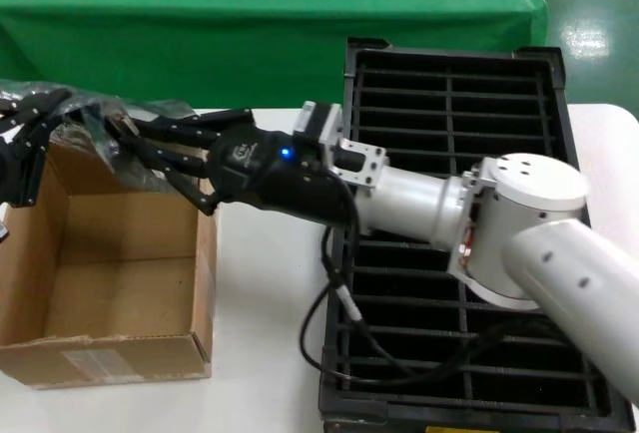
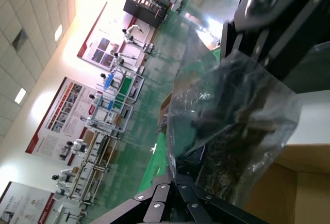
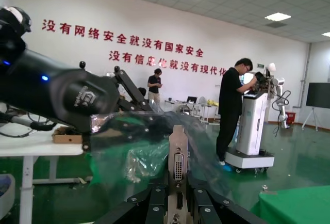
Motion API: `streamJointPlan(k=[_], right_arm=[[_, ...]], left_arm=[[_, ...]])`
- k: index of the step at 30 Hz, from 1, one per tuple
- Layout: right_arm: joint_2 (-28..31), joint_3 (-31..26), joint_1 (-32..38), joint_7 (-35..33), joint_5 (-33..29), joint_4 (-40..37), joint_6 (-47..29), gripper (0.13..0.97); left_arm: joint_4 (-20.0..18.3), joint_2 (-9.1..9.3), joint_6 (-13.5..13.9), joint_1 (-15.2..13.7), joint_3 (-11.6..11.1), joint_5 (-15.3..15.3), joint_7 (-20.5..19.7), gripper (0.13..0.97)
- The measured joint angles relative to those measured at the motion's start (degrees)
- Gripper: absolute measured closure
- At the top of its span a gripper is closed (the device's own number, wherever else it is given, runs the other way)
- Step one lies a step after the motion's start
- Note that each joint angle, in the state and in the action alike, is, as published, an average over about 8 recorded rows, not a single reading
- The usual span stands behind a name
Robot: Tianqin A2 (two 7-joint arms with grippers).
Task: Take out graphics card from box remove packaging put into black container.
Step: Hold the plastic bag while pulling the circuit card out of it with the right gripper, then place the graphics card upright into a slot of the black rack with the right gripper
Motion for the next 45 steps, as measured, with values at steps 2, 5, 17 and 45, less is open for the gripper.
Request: streamJointPlan(k=[2,5,17,45], right_arm=[[2.3,1.3,-1.4,2.5,-2.9,4.7,1.4,0.906],[5.9,3.0,-3.6,6.4,-7.0,11.9,3.5,0.906],[20.1,10.5,-12.1,21.7,-20.4,38.1,8.3,0.906],[49.1,16.9,-3.3,70.5,-57.3,76.5,-14.3,0.906]], left_arm=[[0.0,0.00,0.0,0.0,0.0,0.0,0.0,0.958],[0.0,0.00,0.0,0.0,0.0,0.0,0.0,0.958],[0.0,0.00,0.0,0.0,0.0,0.0,0.0,0.958],[0.0,0.00,0.0,0.0,0.0,0.0,0.0,0.958]])
